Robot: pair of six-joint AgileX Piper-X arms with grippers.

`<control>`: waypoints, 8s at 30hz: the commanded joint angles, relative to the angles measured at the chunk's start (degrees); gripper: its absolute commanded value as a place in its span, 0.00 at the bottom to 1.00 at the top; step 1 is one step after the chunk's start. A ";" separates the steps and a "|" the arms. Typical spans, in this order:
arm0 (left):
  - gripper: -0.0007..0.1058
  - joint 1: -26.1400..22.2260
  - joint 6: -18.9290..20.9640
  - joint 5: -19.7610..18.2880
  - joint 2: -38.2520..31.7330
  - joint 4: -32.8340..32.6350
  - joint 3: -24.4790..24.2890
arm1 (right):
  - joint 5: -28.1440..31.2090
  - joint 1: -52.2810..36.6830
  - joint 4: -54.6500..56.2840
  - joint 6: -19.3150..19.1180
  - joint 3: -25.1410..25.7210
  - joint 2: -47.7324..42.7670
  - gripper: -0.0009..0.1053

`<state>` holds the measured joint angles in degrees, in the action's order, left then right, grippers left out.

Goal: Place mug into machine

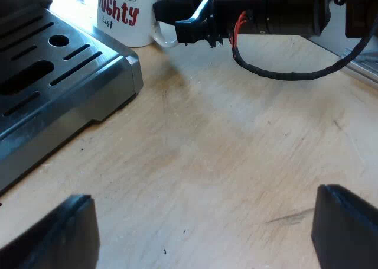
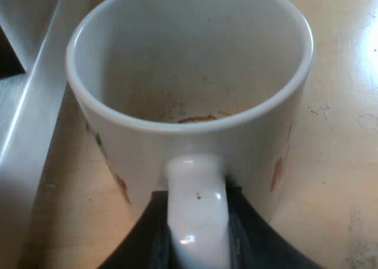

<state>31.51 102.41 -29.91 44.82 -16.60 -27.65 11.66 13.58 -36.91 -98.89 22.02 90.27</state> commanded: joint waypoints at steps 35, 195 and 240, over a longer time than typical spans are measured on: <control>0.77 0.31 2.83 11.11 -31.67 -14.45 -1.28 | -1.73 5.46 58.82 -4.34 2.36 -60.64 0.01; 0.77 0.31 5.36 20.56 -23.45 -15.92 -1.28 | 13.90 35.37 12.62 2.68 33.15 13.23 0.01; 0.77 0.31 2.31 19.97 -23.45 -15.70 -1.28 | 16.78 42.69 38.10 2.68 30.71 -4.95 0.54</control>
<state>31.51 104.84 -9.80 21.46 -32.89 -28.41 28.45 55.81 0.00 -95.90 53.15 87.17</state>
